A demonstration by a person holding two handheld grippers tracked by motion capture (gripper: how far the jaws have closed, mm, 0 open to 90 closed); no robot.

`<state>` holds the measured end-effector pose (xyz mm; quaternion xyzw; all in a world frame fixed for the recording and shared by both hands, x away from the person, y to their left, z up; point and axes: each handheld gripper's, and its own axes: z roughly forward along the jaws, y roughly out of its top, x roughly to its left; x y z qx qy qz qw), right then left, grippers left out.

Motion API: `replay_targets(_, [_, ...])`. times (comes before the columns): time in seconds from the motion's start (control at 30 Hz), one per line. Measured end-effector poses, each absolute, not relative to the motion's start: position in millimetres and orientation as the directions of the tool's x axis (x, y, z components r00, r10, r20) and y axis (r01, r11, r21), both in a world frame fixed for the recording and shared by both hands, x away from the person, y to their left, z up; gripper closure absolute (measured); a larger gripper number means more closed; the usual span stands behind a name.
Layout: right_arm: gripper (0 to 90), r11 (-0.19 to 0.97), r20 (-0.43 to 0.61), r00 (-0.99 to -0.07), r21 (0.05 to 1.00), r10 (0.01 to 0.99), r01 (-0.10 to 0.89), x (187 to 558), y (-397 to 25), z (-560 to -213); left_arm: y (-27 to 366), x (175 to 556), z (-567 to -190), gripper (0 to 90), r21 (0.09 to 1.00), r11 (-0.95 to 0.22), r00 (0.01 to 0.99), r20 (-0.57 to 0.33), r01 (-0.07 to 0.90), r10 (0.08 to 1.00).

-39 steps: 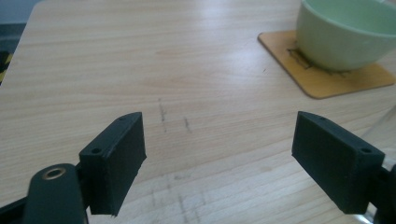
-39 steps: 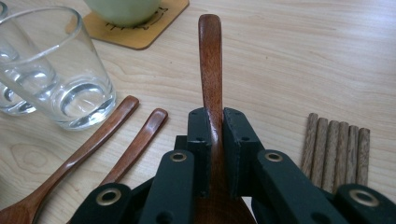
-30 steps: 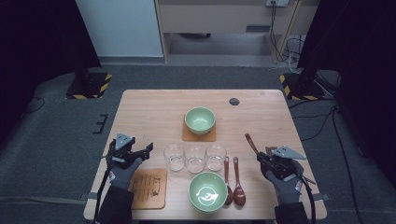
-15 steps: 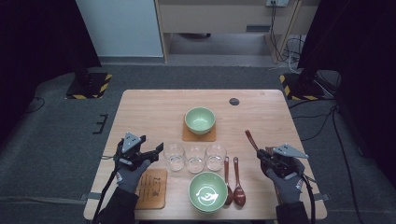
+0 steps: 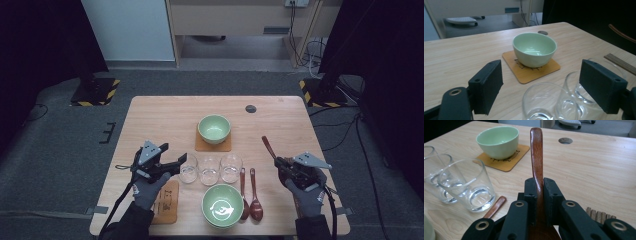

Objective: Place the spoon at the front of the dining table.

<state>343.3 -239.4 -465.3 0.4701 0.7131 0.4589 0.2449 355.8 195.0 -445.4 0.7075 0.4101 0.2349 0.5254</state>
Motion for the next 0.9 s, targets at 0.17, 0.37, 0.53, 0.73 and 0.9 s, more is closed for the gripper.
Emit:
replay_targets(0.17, [81.8, 0.134, 0.081, -0.448, 0.894, 0.890, 0.427, 342.0, -237.5, -459.5, 179.7, 357.7, -439.4, 18.5, 0.943, -0.106, 0.583, -0.105, 0.316, 0.806])
replay_targets(0.37, [81.9, 0.131, 0.080, -0.453, 0.900, 0.888, 0.415, 341.9, -236.9, -456.3, 164.3, 360.6, -433.2, 18.5, 0.947, -0.108, 0.605, -0.103, 0.302, 0.789])
replay_targets(0.53, [81.9, 0.126, 0.078, -0.451, 0.906, 0.889, 0.404, 341.4, -236.4, -453.4, 155.7, 361.8, -428.9, 19.0, 0.952, -0.102, 0.619, -0.105, 0.290, 0.778])
replay_targets(0.73, [81.9, 0.123, 0.078, -0.462, 0.913, 0.883, 0.389, 340.9, -233.8, -449.0, 144.2, 363.3, -424.6, 19.4, 0.955, -0.104, 0.637, -0.103, 0.279, 0.764])
replay_targets(0.9, [81.9, 0.125, 0.076, -0.467, 0.915, 0.881, 0.384, 340.9, -232.2, -447.2, 132.1, 364.8, -420.4, 19.4, 0.956, -0.109, 0.652, -0.099, 0.271, 0.752])
